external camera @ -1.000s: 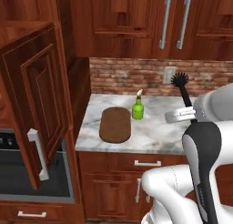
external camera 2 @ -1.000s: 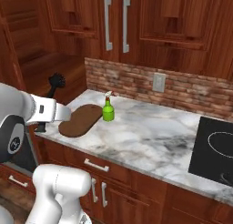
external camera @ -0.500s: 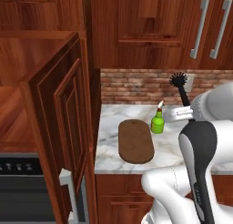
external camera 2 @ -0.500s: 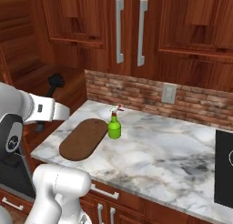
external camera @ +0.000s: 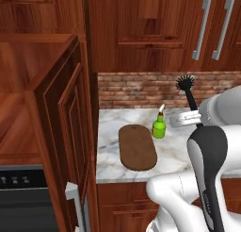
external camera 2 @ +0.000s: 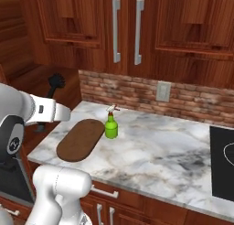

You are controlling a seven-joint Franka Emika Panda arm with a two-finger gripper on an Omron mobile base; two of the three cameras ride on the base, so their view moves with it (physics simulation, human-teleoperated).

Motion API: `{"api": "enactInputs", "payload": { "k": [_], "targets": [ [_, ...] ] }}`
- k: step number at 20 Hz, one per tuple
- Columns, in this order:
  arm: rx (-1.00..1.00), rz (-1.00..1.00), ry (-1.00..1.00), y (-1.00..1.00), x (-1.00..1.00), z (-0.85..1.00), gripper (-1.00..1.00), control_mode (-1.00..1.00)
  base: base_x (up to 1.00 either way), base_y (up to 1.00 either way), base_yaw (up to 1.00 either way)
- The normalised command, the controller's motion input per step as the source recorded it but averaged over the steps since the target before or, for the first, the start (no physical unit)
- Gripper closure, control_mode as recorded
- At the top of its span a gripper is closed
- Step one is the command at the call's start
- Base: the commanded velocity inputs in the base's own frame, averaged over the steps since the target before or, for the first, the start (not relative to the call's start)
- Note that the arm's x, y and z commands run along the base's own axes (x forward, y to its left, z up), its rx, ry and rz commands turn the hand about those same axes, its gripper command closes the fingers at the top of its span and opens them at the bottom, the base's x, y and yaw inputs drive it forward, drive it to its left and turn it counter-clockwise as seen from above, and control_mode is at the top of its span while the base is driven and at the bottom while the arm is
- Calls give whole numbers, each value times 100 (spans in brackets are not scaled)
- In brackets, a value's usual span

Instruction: Grab the spray bottle from the cabinet, then place it next to the cutting board for sanitizing. Then grab the dish brush from the countertop next to the sink and place it next to the cutting board.

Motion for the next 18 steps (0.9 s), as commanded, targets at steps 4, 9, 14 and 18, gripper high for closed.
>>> {"api": "enactInputs", "payload": {
  "k": [4,9,14,18],
  "targets": [
    [0,0,0,0,0,0,100,100,26,1,-31],
    [0,0,0,0,0,0,100,100,21,0,-7],
    [0,0,0,0,0,-2,100,-100,6,0,0],
    [0,3,0,-25,0,-19,100,-100,0,0,0]
  ]
}}
